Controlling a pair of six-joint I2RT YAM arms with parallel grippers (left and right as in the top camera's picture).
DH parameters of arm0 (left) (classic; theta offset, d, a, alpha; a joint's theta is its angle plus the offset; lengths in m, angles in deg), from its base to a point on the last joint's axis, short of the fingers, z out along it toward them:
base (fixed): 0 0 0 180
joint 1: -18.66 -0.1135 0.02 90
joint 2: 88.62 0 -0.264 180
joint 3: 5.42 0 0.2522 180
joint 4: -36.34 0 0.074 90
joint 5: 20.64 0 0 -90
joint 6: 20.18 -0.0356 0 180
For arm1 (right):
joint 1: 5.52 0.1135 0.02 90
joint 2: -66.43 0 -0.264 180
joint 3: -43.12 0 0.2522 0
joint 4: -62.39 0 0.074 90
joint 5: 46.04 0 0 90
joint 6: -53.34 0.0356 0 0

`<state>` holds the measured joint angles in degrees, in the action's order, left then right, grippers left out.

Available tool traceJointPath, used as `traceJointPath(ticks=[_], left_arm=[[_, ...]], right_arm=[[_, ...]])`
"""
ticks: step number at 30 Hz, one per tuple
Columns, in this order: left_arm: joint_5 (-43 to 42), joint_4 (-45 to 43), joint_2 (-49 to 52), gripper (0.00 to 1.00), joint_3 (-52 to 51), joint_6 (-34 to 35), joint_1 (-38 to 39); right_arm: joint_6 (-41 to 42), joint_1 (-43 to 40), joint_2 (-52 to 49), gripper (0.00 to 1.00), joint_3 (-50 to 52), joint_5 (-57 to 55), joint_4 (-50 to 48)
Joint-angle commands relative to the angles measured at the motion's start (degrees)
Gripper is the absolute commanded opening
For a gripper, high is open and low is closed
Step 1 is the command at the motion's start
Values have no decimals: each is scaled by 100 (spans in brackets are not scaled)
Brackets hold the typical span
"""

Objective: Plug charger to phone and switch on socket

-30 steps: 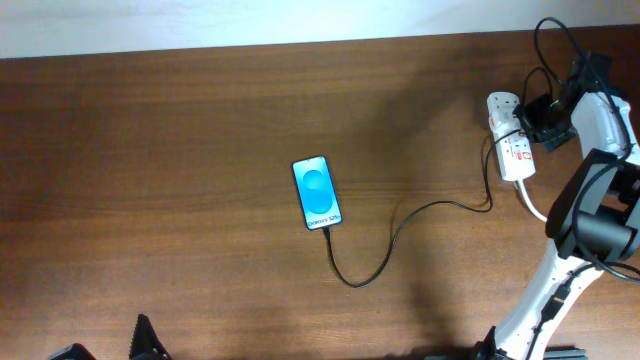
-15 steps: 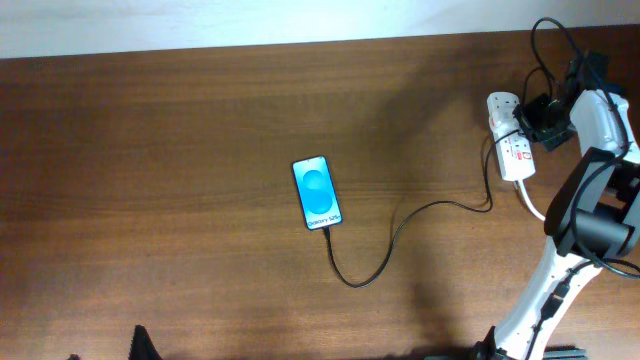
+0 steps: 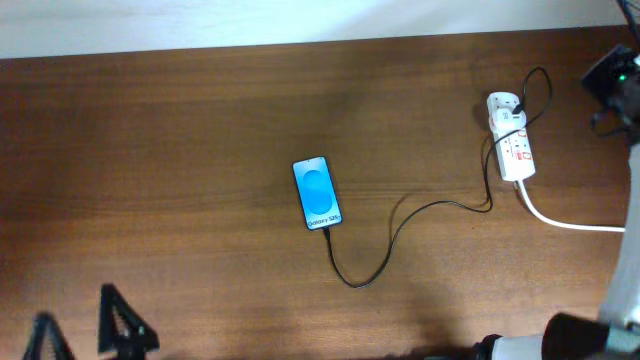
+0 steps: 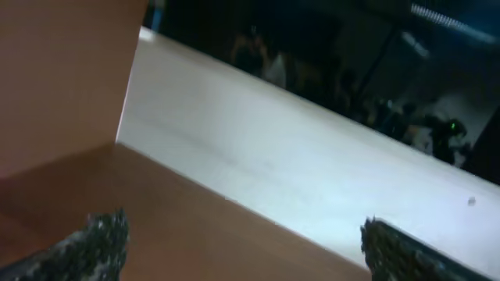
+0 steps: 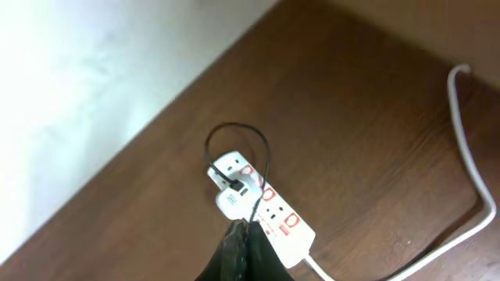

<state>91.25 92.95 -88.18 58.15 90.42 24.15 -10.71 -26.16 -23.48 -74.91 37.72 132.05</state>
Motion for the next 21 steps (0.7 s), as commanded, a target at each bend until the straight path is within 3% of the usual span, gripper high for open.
traceJointPath(ticks=[1, 4, 10, 14, 21], left_arm=[[149, -719, -4, 100, -1119, -7, 7], [151, -1644, -4, 99, -2291, 741, 7], [-461, -4044, -4, 100, -4356, 831, 7], [-544, -4127, -4, 99, -4695, 828, 7], [-566, -3482, 63, 99, -4730, 804, 7]], right_arm=[[-317, 48, 278, 4, 4, 151, 46], [-352, 48, 557, 4, 4, 168, 190], [-348, 48, 662, 4, 4, 173, 393], [-350, 48, 798, 4, 4, 417, 393], [-348, 48, 1405, 8, 4, 452, 439]])
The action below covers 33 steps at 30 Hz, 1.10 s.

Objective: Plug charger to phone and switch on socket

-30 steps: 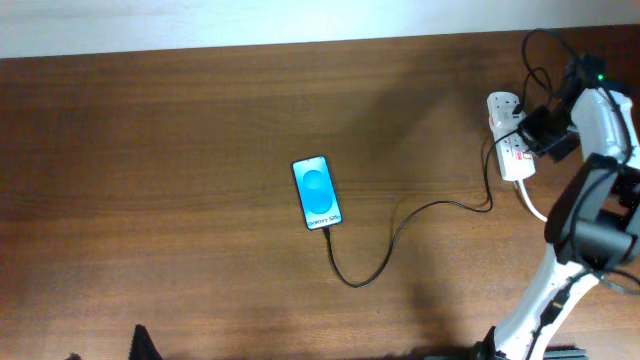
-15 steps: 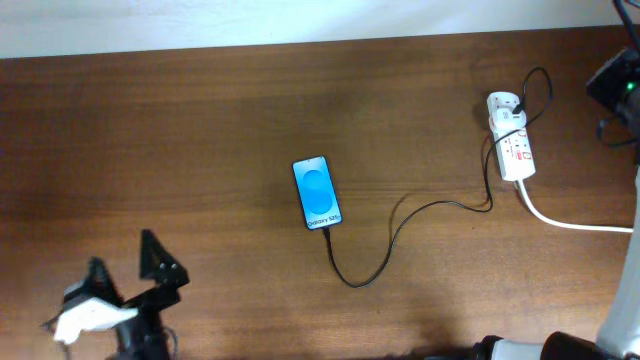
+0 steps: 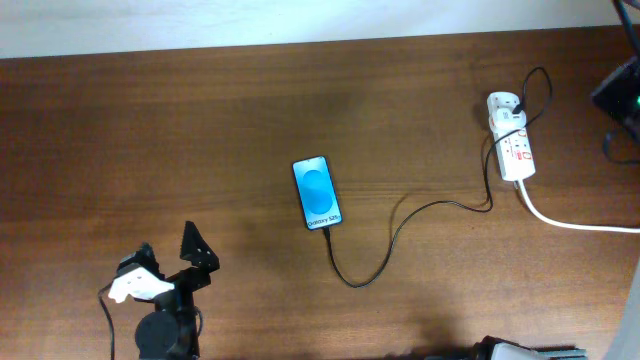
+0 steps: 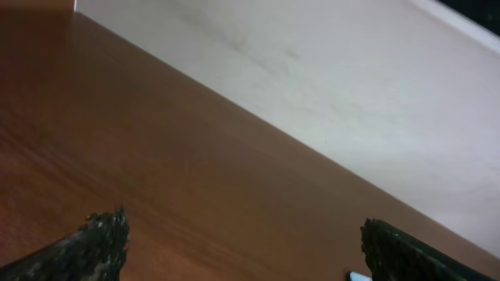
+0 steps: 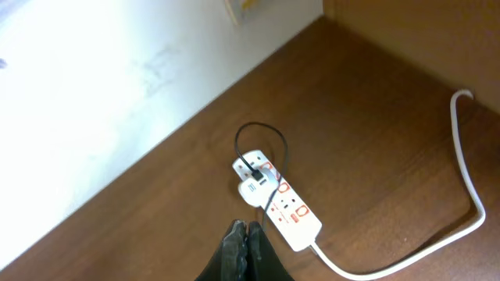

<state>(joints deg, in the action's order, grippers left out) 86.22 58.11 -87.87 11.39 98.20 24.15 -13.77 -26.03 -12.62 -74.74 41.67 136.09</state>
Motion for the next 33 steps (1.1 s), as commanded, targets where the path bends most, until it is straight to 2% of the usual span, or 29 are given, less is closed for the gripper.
traceJointPath(ticks=[1, 2, 3, 4, 5, 9, 11, 12, 14, 17, 21, 25, 28, 31, 33], left_arm=[[-63, 2, 42, 99, -55, 26, 7], [-61, 2, 42, 99, -55, 26, 7], [-61, 2, 42, 99, -55, 26, 7], [-63, 2, 42, 99, -55, 26, 7], [-61, 2, 42, 99, -55, 26, 7], [-63, 2, 42, 99, -55, 26, 7], [-61, 2, 42, 99, -55, 26, 7], [-61, 2, 42, 99, -55, 26, 7], [-61, 2, 42, 100, -55, 26, 7], [-61, 2, 42, 100, -55, 26, 7], [-63, 2, 42, 99, -55, 26, 7], [-63, 2, 42, 99, -55, 26, 7], [-61, 2, 42, 99, -55, 26, 7], [-63, 2, 42, 99, -55, 26, 7], [-63, 2, 42, 99, -55, 26, 7]], right_arm=[[-39, 35, 422, 13, -13, 57, 85], [-39, 35, 560, 28, -13, 59, 157], [-44, 35, 730, 79, -13, 57, 297], [-44, 35, 859, 93, -13, 57, 372], [-44, 37, 1008, 99, -13, 57, 426], [-44, 83, 1884, 98, -13, 59, 551], [-46, 400, 2271, 99, -11, 61, 590], [-302, 964, 2562, 99, -11, 57, 592], [-621, 1405, 2750, 99, -11, 50, 680], [-619, 2000, 3064, 98, -11, 17, 831], [-623, 2013, 3069, 98, -7, 9, 1285], [-1071, 2013, 3075, 98, 76, -70, 2256], [-1259, 2013, 3132, 99, 595, -251, 2247], [-1456, 2013, 3762, 99, 2000, -247, 1233], [-1453, 2013, 4513, 99, 3451, -245, 212]])
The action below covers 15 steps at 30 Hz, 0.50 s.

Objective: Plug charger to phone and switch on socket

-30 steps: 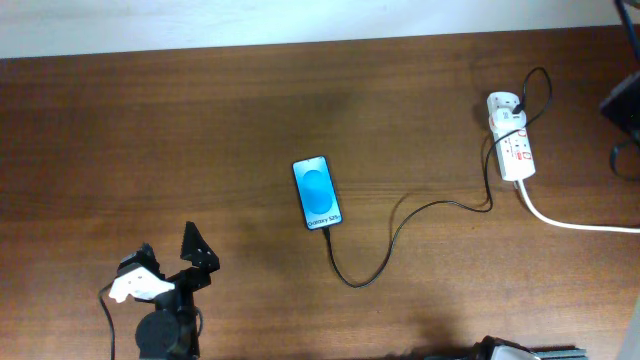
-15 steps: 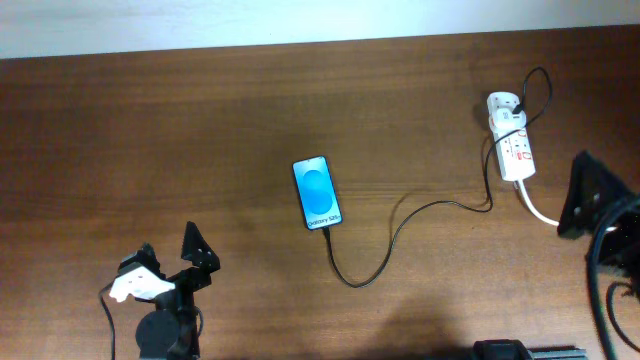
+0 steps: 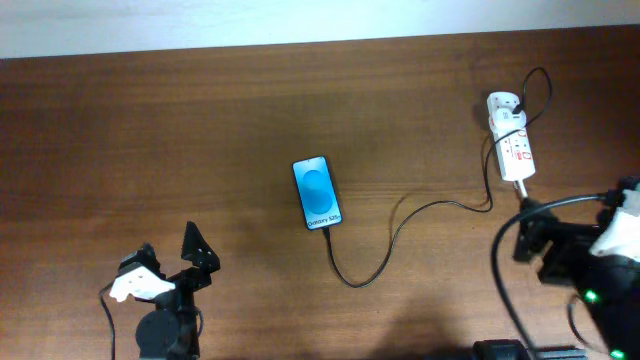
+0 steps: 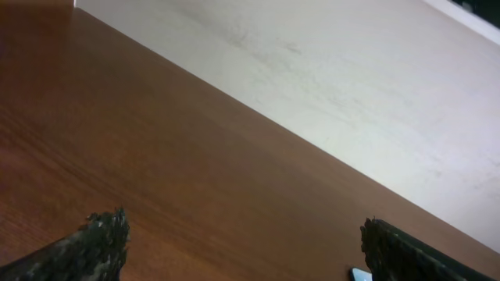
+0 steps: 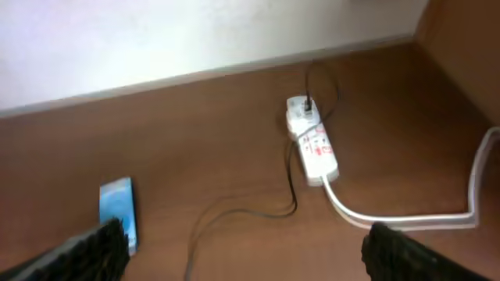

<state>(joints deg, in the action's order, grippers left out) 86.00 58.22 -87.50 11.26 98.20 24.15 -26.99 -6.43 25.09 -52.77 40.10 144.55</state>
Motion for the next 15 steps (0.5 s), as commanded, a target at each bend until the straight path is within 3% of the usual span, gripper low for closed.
traceJointPath(ticks=[1, 3, 9, 15], left_arm=[[-42, -9, 4, 99, -42, 26, 7], [-42, -9, 4, 99, -42, 26, 7], [-39, -9, 4, 99, -42, 26, 7], [-42, -9, 4, 99, -42, 26, 7]], right_arm=[[-129, 52, 1196, 99, 2065, -52, -1316], [-129, 52, 2059, 98, 3622, 205, -2789], [-42, 50, 3475, 99, 6572, 409, -5727], [-42, -101, 4116, 99, 7451, 411, -6083]])
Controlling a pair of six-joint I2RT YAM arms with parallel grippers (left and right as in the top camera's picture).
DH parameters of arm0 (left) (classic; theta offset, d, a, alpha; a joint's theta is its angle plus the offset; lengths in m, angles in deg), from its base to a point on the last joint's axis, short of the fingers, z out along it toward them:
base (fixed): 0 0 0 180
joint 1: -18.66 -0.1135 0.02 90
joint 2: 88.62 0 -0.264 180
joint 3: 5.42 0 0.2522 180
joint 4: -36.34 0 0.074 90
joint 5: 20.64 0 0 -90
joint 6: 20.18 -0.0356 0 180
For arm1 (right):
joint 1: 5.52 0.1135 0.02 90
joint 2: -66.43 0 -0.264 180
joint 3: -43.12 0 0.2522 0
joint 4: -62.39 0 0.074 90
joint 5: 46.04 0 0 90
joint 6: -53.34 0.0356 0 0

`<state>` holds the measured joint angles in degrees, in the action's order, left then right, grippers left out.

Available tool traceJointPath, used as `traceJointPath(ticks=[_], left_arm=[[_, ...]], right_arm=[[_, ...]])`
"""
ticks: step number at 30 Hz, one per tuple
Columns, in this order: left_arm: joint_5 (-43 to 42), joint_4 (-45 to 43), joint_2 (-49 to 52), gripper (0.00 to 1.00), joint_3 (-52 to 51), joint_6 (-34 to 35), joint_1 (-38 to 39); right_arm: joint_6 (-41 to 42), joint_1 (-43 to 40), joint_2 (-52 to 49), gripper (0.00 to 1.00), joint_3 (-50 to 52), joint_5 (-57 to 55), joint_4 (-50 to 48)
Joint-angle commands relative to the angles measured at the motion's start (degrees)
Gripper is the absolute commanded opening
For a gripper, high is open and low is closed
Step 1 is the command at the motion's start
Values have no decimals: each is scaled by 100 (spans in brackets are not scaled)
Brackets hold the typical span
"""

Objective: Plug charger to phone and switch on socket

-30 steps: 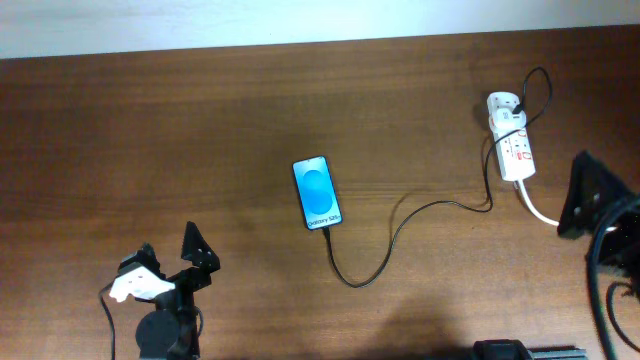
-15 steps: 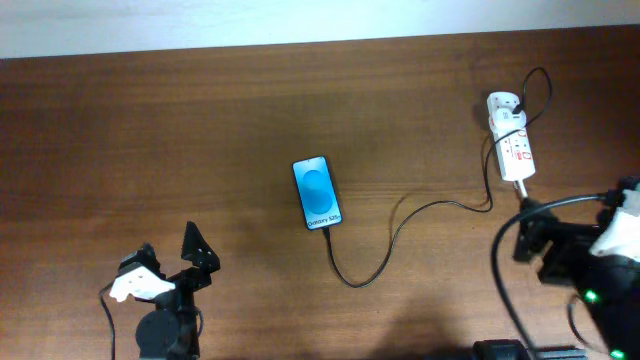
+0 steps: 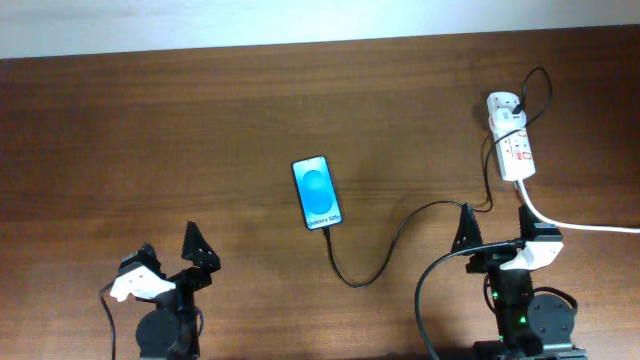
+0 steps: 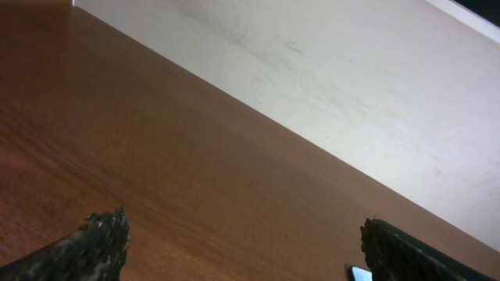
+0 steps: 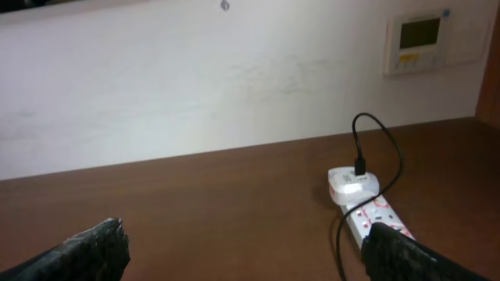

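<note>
The phone [image 3: 317, 193] lies flat mid-table with its blue screen lit; a corner of the phone [image 4: 355, 273] shows in the left wrist view. A black cable [image 3: 385, 250] meets its lower edge, loops forward and runs to the white charger [image 3: 505, 108] plugged into the white power strip [image 3: 516, 153]. The strip [image 5: 379, 215] and charger [image 5: 353, 186] also show in the right wrist view. My left gripper [image 3: 168, 250] is open at the front left, far from the phone. My right gripper [image 3: 495, 228] is open just in front of the strip, empty.
The strip's thick white lead [image 3: 570, 222] runs off to the right edge. A pale wall [image 5: 234, 78] with a small control panel [image 5: 422, 35] stands behind the table's back edge.
My right gripper, open at the front right corner, now stands further left, directly in front of the power strip, and its camera looks low across the table. The left arm has not moved.
At first my right gripper was shut above the power strip and my left was at the table's front left edge. Then the left stood open at the front left and stayed. The right showed higher, still shut, then open at the front right, now before the strip.
</note>
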<state>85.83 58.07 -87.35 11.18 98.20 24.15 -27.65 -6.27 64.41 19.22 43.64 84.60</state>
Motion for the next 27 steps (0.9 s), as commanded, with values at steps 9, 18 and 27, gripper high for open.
traceJointPath(ticks=[9, 18, 27], left_arm=[[-22, 7, -11, 99, -33, 26, 7], [-24, 7, -11, 100, -33, 26, 7], [-22, 7, -11, 99, -33, 26, 7]], right_arm=[[20, -380, 184, 99, 973, 55, -369], [-118, -341, 184, 99, 979, 72, -396], [-260, -254, 184, 99, 979, 74, -396]])
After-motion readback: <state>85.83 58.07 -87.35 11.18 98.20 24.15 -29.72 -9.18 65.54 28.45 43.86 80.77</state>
